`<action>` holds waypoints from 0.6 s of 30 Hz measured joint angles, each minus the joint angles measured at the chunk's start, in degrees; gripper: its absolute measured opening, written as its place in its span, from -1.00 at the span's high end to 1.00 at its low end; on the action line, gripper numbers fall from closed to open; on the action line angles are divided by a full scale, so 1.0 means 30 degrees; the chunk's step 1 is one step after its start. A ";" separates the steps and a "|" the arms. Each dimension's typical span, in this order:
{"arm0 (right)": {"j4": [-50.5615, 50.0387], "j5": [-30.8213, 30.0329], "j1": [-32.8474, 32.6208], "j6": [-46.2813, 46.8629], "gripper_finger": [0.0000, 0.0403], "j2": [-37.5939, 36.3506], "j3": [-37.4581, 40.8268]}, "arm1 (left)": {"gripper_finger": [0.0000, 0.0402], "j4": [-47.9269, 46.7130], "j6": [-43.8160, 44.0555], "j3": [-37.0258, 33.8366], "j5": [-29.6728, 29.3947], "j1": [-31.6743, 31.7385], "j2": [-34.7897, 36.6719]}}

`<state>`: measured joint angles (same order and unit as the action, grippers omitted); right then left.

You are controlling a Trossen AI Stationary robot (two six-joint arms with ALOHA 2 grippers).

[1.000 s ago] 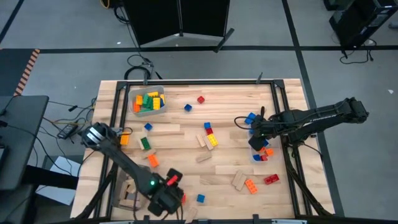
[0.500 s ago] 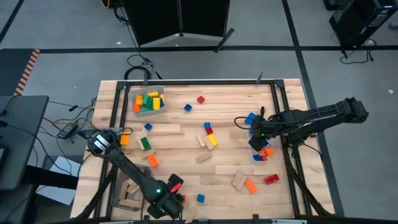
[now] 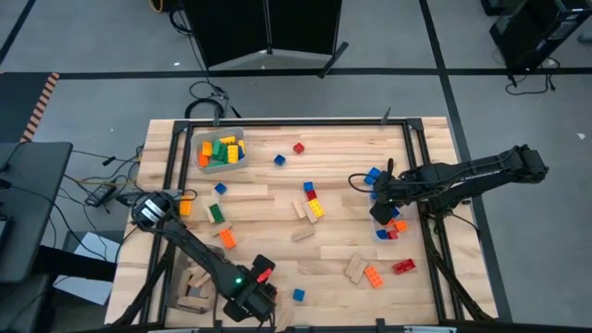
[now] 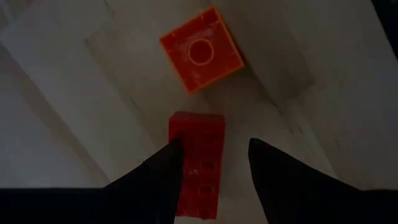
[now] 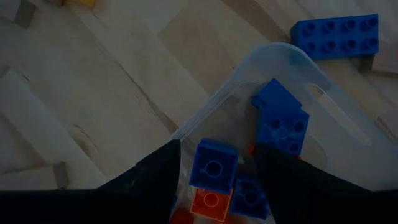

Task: Sort blocks by size
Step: Put the large red game piece into the gray bin

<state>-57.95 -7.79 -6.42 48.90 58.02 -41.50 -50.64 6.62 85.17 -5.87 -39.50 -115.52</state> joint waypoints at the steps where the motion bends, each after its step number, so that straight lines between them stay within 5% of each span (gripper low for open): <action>1: 0.0000 0.0000 0.0000 0.0000 -0.09 0.0000 0.0000 | 0.06 0.0039 0.0018 0.0007 0.0000 0.0037 0.0007; 18: 0.0022 0.0000 0.0000 0.0007 -0.09 0.0000 0.0000 | 0.06 0.1237 0.0675 -0.1189 -0.0004 0.0188 0.0125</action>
<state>-57.89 -7.79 -6.42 48.93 58.02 -41.50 -46.93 8.64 81.61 -5.88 -38.94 -115.15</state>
